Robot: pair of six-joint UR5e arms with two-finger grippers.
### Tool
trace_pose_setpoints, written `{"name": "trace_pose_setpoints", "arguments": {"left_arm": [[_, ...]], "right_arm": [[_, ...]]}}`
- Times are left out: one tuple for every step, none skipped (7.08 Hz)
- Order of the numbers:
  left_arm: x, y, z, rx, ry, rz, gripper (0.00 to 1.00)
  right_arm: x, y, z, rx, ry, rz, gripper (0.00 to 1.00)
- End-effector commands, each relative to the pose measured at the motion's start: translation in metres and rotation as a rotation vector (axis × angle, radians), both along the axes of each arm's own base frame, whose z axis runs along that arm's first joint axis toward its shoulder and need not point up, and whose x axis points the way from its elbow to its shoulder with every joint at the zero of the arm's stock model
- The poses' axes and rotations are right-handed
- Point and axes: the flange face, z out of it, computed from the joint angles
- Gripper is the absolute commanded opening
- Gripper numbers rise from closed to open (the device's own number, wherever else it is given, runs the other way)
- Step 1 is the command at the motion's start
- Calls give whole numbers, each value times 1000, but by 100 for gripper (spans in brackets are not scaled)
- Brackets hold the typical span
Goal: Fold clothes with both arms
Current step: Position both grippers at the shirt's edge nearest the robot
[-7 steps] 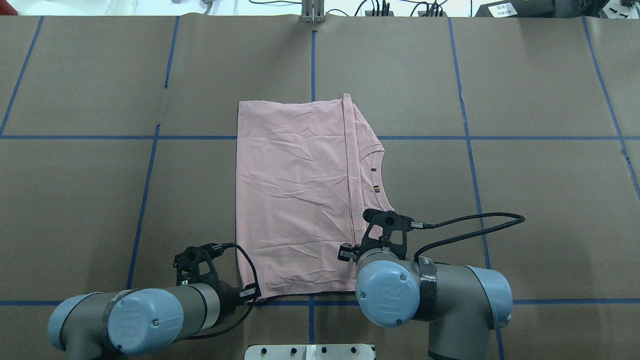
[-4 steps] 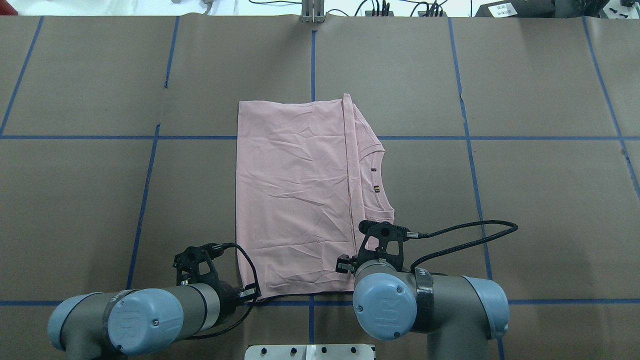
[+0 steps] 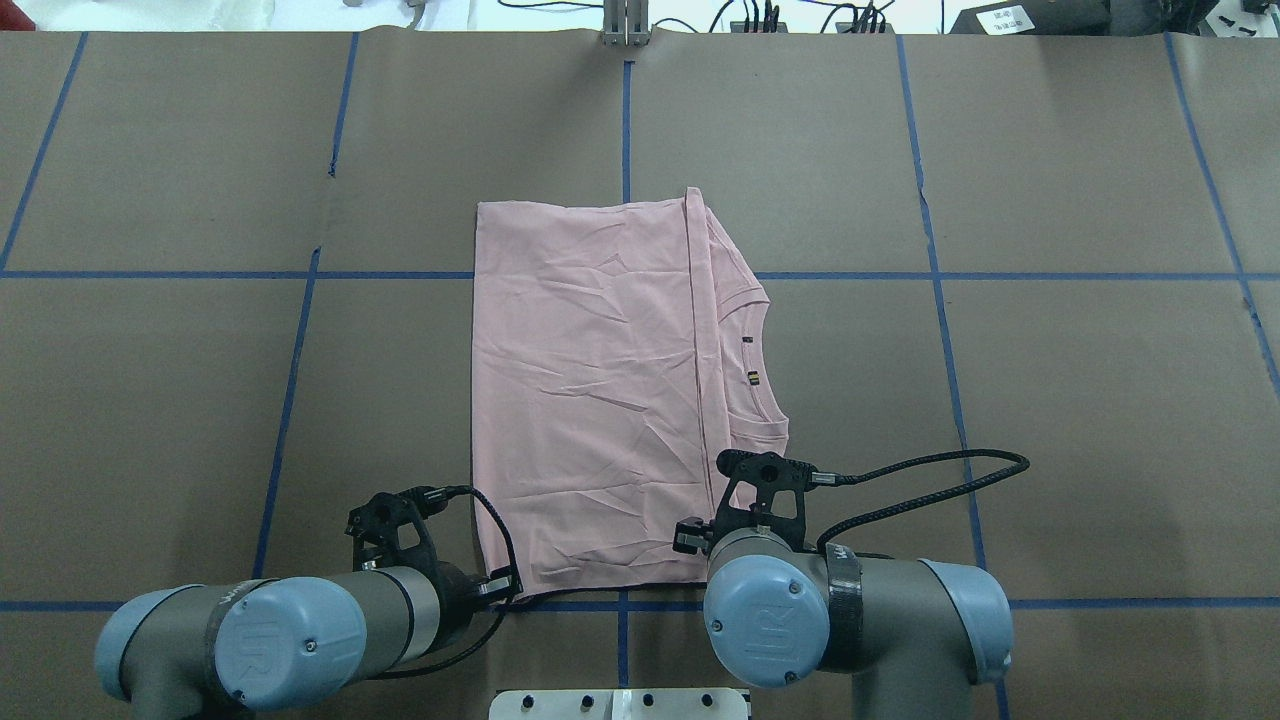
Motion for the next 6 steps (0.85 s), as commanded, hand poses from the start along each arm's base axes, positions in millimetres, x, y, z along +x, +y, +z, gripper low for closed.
{"name": "trace_pose_setpoints", "arguments": {"left_arm": [[0,0,0,1,0,1,0],[0,0,-1,2,1,1,0],[0,0,-2,2,3,1,0],[1,0,-3,3,6,-1,0],[1,0,-3,3,6,-1,0],[1,0,-3,3,6,-1,0]], "right_arm": [[-3,-1,6,-3,12,4,58],[-3,-1,6,-3,12,4,54],[-3,-1,6,-4,12,5,42],[-4,-2,6,-4,13,5,17],[-5,-1,7,-2,16,1,0],[-5,-1,7,1,18,-4,0]]}}
